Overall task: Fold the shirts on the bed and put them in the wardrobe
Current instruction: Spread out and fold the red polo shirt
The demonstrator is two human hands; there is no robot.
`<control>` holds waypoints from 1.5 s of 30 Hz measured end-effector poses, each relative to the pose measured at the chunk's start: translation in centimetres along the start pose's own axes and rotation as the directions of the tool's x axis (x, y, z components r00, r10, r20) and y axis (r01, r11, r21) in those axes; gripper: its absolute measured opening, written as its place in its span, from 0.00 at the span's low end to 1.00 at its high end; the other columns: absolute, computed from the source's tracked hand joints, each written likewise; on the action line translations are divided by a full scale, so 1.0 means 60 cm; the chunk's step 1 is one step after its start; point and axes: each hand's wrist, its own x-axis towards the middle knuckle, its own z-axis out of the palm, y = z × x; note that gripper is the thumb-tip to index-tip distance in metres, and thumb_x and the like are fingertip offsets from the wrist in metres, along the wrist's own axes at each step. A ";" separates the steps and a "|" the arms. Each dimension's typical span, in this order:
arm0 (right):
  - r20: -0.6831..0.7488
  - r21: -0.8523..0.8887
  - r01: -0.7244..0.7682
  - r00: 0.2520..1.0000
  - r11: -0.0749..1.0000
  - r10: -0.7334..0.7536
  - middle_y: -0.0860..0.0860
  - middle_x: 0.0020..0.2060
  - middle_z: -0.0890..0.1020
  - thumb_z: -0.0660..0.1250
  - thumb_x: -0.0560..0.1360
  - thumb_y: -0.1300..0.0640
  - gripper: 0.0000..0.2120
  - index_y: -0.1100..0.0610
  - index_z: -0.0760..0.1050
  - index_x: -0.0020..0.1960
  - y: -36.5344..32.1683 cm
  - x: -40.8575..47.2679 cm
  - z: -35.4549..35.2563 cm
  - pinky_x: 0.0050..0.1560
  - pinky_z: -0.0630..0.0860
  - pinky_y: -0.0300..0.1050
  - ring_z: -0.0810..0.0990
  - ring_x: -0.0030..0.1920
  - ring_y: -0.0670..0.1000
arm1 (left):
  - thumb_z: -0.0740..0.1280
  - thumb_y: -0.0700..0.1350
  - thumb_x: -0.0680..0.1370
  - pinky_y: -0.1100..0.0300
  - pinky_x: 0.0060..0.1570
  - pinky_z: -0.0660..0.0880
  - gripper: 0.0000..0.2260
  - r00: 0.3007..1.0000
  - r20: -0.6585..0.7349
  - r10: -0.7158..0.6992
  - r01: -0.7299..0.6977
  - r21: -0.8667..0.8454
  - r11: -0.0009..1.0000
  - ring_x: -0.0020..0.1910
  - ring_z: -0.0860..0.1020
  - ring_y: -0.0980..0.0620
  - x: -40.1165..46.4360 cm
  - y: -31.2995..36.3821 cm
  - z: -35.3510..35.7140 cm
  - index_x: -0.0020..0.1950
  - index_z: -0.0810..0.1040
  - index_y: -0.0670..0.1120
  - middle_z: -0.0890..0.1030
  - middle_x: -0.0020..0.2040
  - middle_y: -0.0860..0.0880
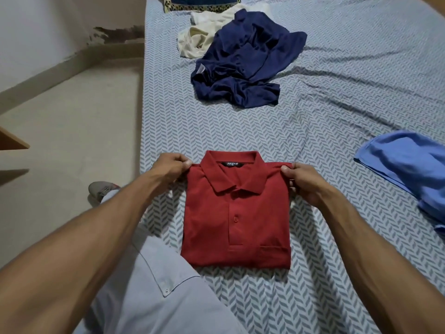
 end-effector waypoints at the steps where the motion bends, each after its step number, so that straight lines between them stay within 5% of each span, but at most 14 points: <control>1: -0.036 -0.056 -0.001 0.999 0.998 -0.001 0.52 0.30 0.72 0.64 0.82 0.59 0.10 0.55 0.71 0.42 0.003 0.002 0.005 0.28 0.63 0.41 0.69 0.27 0.47 | 0.69 0.45 0.81 0.64 0.25 0.67 0.11 0.999 -0.048 0.010 -0.009 0.029 1.000 0.29 0.76 0.47 0.004 -0.002 0.000 0.39 0.80 0.46 0.80 0.32 0.43; 4: -0.190 -0.268 0.012 0.980 0.963 -0.065 0.54 0.33 0.76 0.69 0.78 0.54 0.10 0.55 0.72 0.40 0.012 0.012 0.017 0.32 0.70 0.44 0.73 0.31 0.51 | 0.69 0.50 0.79 0.55 0.34 0.78 0.10 0.981 -0.178 0.075 -0.040 0.192 0.981 0.34 0.82 0.44 0.006 -0.006 0.013 0.40 0.80 0.46 0.84 0.36 0.43; 6: -0.288 -0.462 0.016 0.943 0.887 -0.167 0.53 0.40 0.80 0.70 0.75 0.46 0.12 0.54 0.75 0.46 0.017 0.007 0.029 0.45 0.76 0.48 0.80 0.43 0.55 | 0.68 0.52 0.80 0.56 0.38 0.78 0.09 0.961 -0.255 0.105 -0.045 0.229 0.972 0.40 0.83 0.45 -0.008 -0.002 0.026 0.48 0.79 0.47 0.84 0.43 0.45; 9: -0.372 -0.607 -0.036 0.896 0.794 -0.244 0.56 0.50 0.82 0.67 0.72 0.33 0.28 0.57 0.75 0.56 0.030 -0.028 0.047 0.52 0.72 0.50 0.80 0.56 0.60 | 0.63 0.61 0.80 0.53 0.51 0.76 0.21 0.932 -0.336 0.137 -0.012 0.351 0.936 0.53 0.81 0.40 -0.037 -0.004 0.039 0.54 0.80 0.43 0.84 0.52 0.42; 13: -0.334 -0.553 -0.077 0.933 0.830 -0.136 0.57 0.44 0.84 0.66 0.63 0.24 0.36 0.57 0.78 0.48 0.062 -0.080 0.064 0.43 0.73 0.48 0.82 0.48 0.61 | 0.72 0.70 0.66 0.56 0.39 0.79 0.30 0.983 -0.172 -0.070 0.105 0.202 0.974 0.43 0.84 0.43 -0.072 -0.029 0.049 0.45 0.83 0.42 0.85 0.43 0.43; 16: -0.274 -0.322 -0.072 0.961 0.944 -0.020 0.56 0.40 0.85 0.75 0.54 0.30 0.34 0.58 0.80 0.43 0.061 -0.093 0.070 0.41 0.80 0.52 0.84 0.42 0.59 | 0.82 0.61 0.61 0.60 0.36 0.76 0.26 0.986 0.024 -0.168 0.167 0.043 0.985 0.43 0.84 0.48 -0.079 -0.018 0.042 0.47 0.84 0.44 0.86 0.45 0.47; 18: -0.188 -0.118 -0.081 0.981 0.990 0.058 0.56 0.40 0.86 0.83 0.56 0.44 0.27 0.59 0.82 0.47 0.052 -0.093 0.076 0.46 0.84 0.54 0.86 0.41 0.57 | 0.83 0.51 0.65 0.60 0.37 0.76 0.20 0.978 0.122 -0.171 0.171 0.012 0.985 0.44 0.84 0.49 -0.087 -0.006 0.041 0.50 0.84 0.43 0.86 0.46 0.46; 22: -0.048 0.033 -0.037 0.998 0.999 0.039 0.59 0.42 0.87 0.79 0.66 0.63 0.17 0.61 0.82 0.53 0.033 -0.109 0.086 0.50 0.84 0.58 0.87 0.44 0.59 | 0.78 0.46 0.71 0.48 0.58 0.81 0.17 0.974 0.212 -0.078 0.116 -0.176 0.978 0.50 0.86 0.45 -0.105 -0.019 0.037 0.57 0.84 0.43 0.87 0.49 0.45; 26: 0.079 0.177 0.084 0.992 0.981 -0.099 0.57 0.43 0.87 0.73 0.73 0.64 0.11 0.60 0.80 0.56 0.012 -0.138 0.078 0.48 0.83 0.51 0.86 0.41 0.55 | 0.69 0.43 0.81 0.48 0.58 0.80 0.10 0.971 0.238 0.032 0.067 -0.398 0.915 0.54 0.85 0.45 -0.143 -0.018 0.023 0.62 0.81 0.43 0.86 0.53 0.43; 29: 0.176 0.214 0.144 0.967 0.966 -0.183 0.58 0.48 0.87 0.72 0.76 0.61 0.11 0.57 0.79 0.58 -0.026 -0.173 0.079 0.51 0.82 0.51 0.86 0.45 0.54 | 0.67 0.40 0.82 0.52 0.53 0.81 0.09 0.974 0.179 0.139 -0.041 -0.468 0.883 0.52 0.85 0.46 -0.183 0.008 -0.012 0.61 0.80 0.43 0.86 0.54 0.43; 33: 0.267 0.240 0.251 0.912 0.938 -0.312 0.58 0.47 0.87 0.71 0.77 0.61 0.13 0.58 0.79 0.60 -0.101 -0.223 0.095 0.40 0.82 0.46 0.86 0.42 0.53 | 0.68 0.33 0.79 0.58 0.43 0.82 0.13 0.956 0.097 0.276 -0.190 -0.511 0.838 0.45 0.85 0.49 -0.238 0.052 -0.091 0.62 0.78 0.41 0.86 0.51 0.43; 38: 0.505 0.250 0.320 0.762 0.914 -0.405 0.57 0.47 0.87 0.69 0.75 0.65 0.15 0.56 0.79 0.60 -0.213 -0.297 0.149 0.39 0.83 0.47 0.86 0.42 0.54 | 0.73 0.36 0.70 0.53 0.50 0.82 0.26 0.915 0.056 0.400 -0.303 -0.560 0.771 0.53 0.83 0.45 -0.317 0.072 -0.238 0.68 0.75 0.44 0.83 0.59 0.41; 41: 0.591 0.233 0.328 0.699 0.915 -0.401 0.59 0.56 0.85 0.69 0.75 0.66 0.21 0.52 0.76 0.66 -0.272 -0.314 0.210 0.48 0.84 0.55 0.85 0.50 0.58 | 0.73 0.37 0.74 0.51 0.52 0.82 0.23 0.922 0.019 0.386 -0.302 -0.588 0.750 0.53 0.82 0.47 -0.348 0.059 -0.316 0.68 0.75 0.48 0.83 0.59 0.43; 45: 0.645 0.221 0.297 0.670 0.929 -0.367 0.56 0.53 0.86 0.64 0.78 0.69 0.21 0.46 0.76 0.62 -0.327 -0.316 0.313 0.49 0.84 0.55 0.86 0.48 0.55 | 0.63 0.40 0.83 0.49 0.56 0.80 0.14 0.938 -0.097 0.334 -0.317 -0.631 0.708 0.55 0.82 0.46 -0.350 0.025 -0.403 0.67 0.75 0.49 0.83 0.61 0.43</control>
